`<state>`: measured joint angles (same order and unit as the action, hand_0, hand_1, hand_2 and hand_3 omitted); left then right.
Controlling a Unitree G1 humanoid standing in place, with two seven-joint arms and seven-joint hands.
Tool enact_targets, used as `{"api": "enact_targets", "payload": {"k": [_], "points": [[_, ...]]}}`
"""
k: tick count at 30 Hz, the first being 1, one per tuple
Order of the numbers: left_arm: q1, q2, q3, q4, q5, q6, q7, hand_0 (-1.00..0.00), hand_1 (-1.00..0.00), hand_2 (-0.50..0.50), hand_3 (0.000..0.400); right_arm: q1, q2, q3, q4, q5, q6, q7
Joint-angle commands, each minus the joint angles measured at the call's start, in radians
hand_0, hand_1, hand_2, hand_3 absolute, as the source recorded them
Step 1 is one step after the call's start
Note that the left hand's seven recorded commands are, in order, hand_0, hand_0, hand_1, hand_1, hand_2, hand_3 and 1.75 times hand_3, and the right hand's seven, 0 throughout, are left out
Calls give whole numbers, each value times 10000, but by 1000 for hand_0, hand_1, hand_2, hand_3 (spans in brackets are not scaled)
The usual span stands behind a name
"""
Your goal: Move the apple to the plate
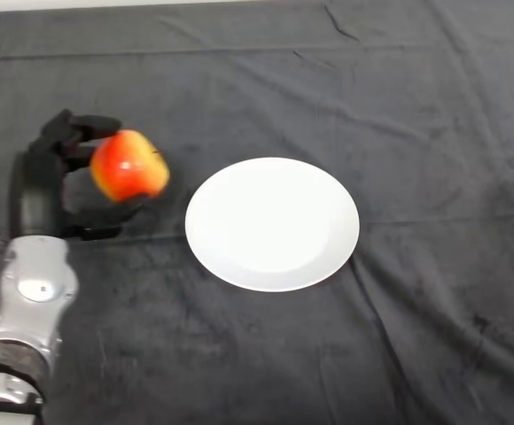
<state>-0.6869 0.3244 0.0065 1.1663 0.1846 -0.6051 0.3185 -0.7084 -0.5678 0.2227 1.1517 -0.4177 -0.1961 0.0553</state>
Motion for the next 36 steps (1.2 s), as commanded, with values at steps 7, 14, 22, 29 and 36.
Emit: {"api": "enact_targets", "payload": {"k": [7,14,22,29,36], "points": [[-326,-833,-763,-402,374,-1343,398,-1000,-1000,0,400,-112,-270,120,232,-37,-41,-74],[-270,-1283,-1471,-240,362,-2052,201,-1000,-1000,0,400,-117,-270,121,242,-39,-46,-75],[-262,-1484,-2375,84,186,-2403,-286,-1000,-1000,0,400,-125,-270,124,258,-41,-53,-76],[-236,-1449,-3118,292,144,-2396,-631,-1000,-1000,0,400,-133,-269,126,273,-44,-60,-78],[-274,-1325,-3650,442,171,-2117,-962,-973,-678,-147,389,-139,-269,128,286,-46,-67,-80]]}}
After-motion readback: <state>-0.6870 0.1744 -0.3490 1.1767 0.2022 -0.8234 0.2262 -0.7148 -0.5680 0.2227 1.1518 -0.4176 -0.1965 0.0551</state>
